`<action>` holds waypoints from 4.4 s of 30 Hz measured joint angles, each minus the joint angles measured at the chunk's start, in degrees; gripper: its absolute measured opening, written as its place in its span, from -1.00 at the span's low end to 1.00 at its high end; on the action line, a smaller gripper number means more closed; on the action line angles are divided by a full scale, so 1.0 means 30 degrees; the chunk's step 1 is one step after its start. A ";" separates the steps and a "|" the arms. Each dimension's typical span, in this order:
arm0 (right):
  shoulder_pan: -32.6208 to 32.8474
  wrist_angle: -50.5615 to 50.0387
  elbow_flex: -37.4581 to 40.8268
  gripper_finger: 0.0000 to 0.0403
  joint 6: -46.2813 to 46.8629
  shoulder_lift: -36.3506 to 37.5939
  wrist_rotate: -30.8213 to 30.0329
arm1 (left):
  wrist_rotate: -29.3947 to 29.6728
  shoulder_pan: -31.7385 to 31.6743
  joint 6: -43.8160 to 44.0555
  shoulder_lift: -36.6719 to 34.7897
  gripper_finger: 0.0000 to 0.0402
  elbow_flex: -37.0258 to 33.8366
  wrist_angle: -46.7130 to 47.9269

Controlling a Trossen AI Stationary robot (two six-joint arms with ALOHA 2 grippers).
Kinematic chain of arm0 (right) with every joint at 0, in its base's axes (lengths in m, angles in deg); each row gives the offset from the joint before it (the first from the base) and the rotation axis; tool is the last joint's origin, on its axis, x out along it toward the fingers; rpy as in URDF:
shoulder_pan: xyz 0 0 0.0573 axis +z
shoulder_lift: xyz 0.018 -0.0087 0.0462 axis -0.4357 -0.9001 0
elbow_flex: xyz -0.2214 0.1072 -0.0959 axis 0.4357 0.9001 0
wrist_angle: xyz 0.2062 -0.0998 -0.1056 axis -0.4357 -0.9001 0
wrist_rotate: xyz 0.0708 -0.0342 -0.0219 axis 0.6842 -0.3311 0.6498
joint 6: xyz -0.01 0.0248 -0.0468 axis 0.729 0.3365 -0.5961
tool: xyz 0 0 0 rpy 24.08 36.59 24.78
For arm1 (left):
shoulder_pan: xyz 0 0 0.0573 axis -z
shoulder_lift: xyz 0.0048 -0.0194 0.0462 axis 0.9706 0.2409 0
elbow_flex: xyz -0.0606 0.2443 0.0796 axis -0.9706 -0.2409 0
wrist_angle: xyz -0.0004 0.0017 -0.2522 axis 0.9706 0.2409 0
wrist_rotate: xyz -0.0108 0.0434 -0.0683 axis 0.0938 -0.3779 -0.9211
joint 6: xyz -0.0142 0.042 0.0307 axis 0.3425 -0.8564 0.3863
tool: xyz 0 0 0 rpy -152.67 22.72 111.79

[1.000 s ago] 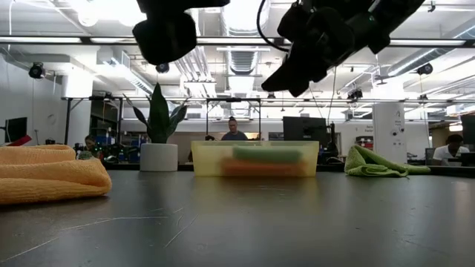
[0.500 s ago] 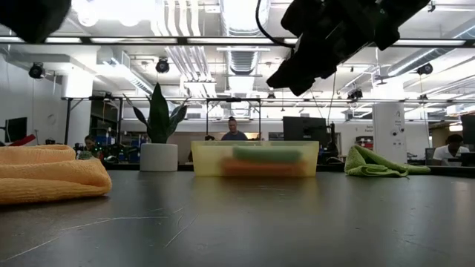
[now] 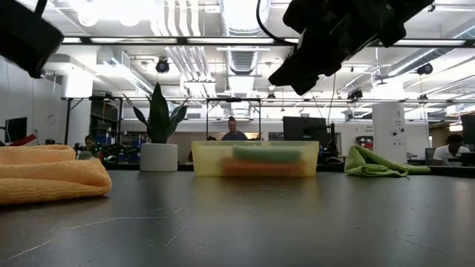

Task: Fold microfiber towels
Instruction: Fold the yellow towel on the table

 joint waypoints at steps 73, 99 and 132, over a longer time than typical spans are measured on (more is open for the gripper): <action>0.1693 0.7892 0.0350 -0.34 0.1691 -0.2426 -0.3441 | 2.1354 -0.2319 -1.6455 -0.4561 -1.00 0.0015 -0.5638; 0.2287 0.8195 -0.5758 -0.37 0.1301 -0.9530 -0.5299 | 2.1515 -0.3592 -1.7130 -0.4554 -1.00 0.0015 -0.6118; 0.3873 -0.6647 -0.5483 -0.96 0.3005 -0.6448 -0.5413 | 1.6126 -0.3646 -1.9026 -0.0302 0.02 -0.2845 -0.7285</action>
